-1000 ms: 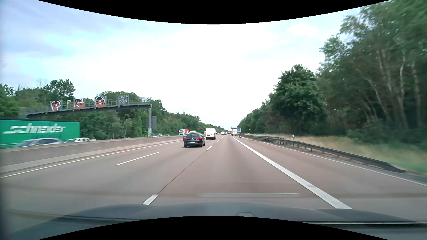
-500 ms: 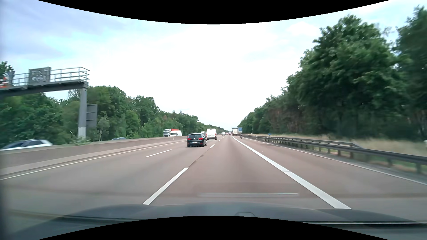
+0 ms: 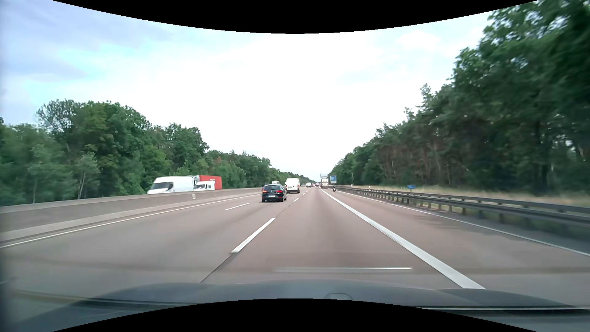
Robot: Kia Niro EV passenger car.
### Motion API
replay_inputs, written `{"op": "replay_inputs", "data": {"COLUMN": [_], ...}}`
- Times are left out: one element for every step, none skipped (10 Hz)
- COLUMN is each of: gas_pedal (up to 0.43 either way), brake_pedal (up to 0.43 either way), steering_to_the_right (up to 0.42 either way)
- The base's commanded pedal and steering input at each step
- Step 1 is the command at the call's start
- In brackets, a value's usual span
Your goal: Follow the waypoints while adhering to traffic rules and regulations
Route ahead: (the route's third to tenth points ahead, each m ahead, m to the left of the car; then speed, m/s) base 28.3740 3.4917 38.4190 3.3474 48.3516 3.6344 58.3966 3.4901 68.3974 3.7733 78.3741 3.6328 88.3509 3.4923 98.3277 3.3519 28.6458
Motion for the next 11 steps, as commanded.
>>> {"op": "replay_inputs", "data": {"gas_pedal": [0.130, 0.130, 0.130, 0.130, 0.130, 0.130, 0.130, 0.130, 0.130, 0.130, 0.130], "brake_pedal": [0.000, 0.000, 0.000, 0.000, 0.000, 0.000, 0.000, 0.000, 0.000, 0.000, 0.000], "steering_to_the_right": [-0.004, -0.004, -0.004, -0.004, -0.004, -0.004, -0.004, -0.004, -0.004, -0.003, -0.003]}}
